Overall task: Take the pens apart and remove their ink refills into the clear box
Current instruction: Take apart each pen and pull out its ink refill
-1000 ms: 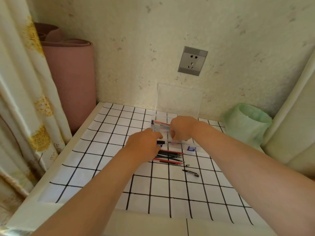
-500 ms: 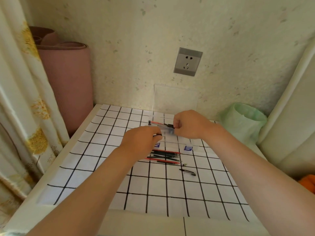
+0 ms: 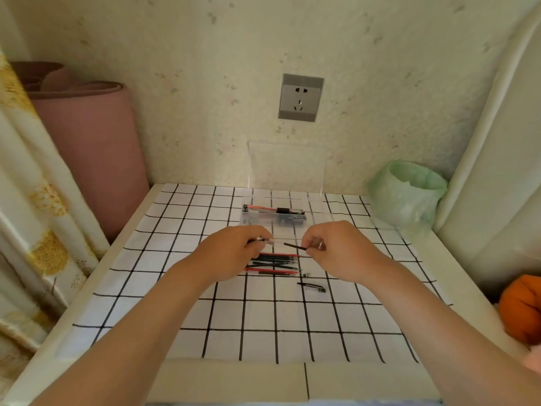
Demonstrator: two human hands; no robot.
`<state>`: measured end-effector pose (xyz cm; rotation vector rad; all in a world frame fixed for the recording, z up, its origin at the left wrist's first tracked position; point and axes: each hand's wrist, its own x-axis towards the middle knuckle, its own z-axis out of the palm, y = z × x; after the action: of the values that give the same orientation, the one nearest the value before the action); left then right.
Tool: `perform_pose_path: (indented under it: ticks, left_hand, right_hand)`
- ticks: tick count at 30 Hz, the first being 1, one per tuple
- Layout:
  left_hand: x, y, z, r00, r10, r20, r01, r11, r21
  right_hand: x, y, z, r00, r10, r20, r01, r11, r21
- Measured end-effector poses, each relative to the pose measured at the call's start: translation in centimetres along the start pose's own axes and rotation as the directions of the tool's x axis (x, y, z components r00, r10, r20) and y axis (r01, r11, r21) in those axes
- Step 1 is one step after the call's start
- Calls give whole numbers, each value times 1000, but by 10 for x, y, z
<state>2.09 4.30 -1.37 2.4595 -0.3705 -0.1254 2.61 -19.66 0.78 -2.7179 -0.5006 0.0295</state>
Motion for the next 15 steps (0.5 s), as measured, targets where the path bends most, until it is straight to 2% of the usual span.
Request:
perform_pose_path:
  ticks: [7,15]
  left_hand:
    - [3,4,3,999,3,44,2,993,-115]
    - [1,8,2,999,-2,37,4,998,-57]
  right_hand:
    - [0,7,-1,1000,-6,-1,6,999,-40]
    - [0,8,0,1000,-10,-14,10,999,-35]
